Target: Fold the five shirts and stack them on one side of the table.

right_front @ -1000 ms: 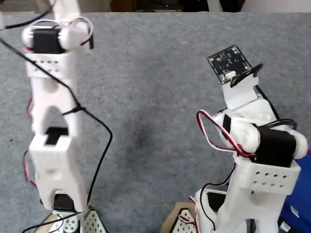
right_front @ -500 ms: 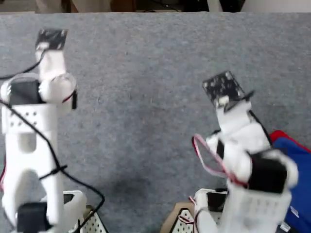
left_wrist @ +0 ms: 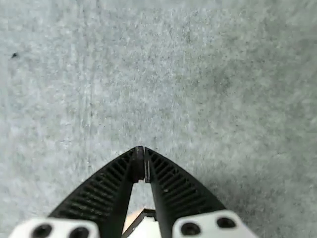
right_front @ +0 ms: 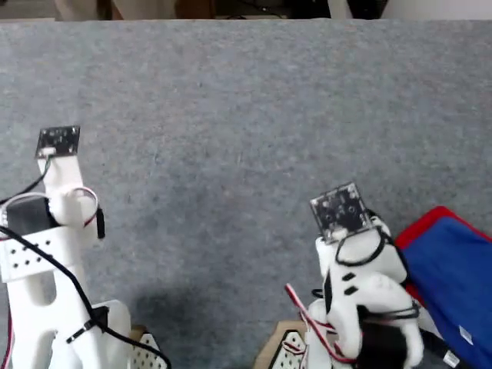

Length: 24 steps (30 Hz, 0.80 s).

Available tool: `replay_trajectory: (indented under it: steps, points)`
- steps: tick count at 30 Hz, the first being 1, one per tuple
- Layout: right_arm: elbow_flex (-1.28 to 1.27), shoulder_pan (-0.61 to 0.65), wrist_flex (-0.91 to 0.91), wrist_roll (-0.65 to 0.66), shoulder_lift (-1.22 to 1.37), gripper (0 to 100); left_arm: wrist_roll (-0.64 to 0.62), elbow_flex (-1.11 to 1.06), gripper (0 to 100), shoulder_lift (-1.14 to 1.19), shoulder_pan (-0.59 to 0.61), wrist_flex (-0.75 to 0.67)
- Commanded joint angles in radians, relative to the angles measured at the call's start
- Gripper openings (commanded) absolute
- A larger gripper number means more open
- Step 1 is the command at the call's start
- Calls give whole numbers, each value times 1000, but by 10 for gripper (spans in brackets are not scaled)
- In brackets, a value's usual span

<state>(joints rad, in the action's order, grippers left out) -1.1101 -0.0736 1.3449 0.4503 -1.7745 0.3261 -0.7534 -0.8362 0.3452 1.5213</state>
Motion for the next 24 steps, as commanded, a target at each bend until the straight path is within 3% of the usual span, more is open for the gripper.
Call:
replay_trajectory:
  steps: [1,9,16,24]
  points:
    - [-99,10,-32,-11,-159,23,11,-115,18,-45,9,-109]
    - [-243,12,-23,-14,-140,23,9,-440,18,-116,9,-354]
    - [-449,12,-25,-180,-145,23,6,-666,18,-168,8,-601]
    - [-582,12,-26,-215,-145,23,6,-684,18,-228,9,-601]
